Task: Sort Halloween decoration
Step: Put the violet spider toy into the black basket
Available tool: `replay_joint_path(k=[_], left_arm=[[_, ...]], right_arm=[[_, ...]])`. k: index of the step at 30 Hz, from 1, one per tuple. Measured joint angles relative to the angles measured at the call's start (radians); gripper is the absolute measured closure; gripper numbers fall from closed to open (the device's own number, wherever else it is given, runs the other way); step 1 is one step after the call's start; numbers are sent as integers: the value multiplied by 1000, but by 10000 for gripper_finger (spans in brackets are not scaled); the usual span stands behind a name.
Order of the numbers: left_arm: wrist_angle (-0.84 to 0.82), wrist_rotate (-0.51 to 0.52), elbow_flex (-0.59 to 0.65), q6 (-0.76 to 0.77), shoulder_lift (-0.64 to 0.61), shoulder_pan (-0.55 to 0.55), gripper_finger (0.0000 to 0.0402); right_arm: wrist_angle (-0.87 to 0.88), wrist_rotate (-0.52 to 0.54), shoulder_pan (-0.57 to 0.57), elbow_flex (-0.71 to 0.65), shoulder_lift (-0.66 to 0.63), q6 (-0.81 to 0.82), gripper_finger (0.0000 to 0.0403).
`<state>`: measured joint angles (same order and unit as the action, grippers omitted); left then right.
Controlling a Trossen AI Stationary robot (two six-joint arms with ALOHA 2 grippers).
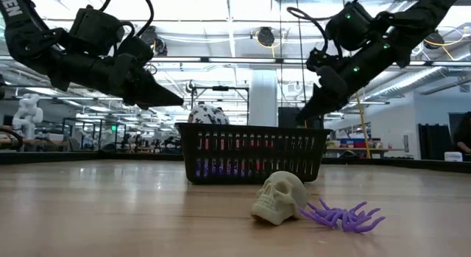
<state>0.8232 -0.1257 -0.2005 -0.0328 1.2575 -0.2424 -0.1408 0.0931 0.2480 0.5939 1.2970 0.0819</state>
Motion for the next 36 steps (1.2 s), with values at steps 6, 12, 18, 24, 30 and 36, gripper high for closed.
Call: replay_joint_path(k=[6, 12, 18, 24, 30, 36], left_arm=[[-29, -12, 0, 0, 0, 6, 402], [-82, -8, -40, 0, 0, 120, 402], [-288, 121, -169, 1, 0, 345, 402], [-478, 303, -283, 77, 1, 583, 402], [-541, 443, -349, 218, 86, 736, 402], [-536, 471, -460, 282, 251, 794, 402]], right_arm=[[78, 67, -136, -2, 4, 54, 403], [103, 68, -280, -2, -28, 116, 403], [153, 164, -423, -1, -74, 171, 403], [152, 117, -552, -1, -65, 218, 403], [115, 117, -645, -1, -3, 267, 403], [-59, 112, -697, -1, 129, 284, 403]])
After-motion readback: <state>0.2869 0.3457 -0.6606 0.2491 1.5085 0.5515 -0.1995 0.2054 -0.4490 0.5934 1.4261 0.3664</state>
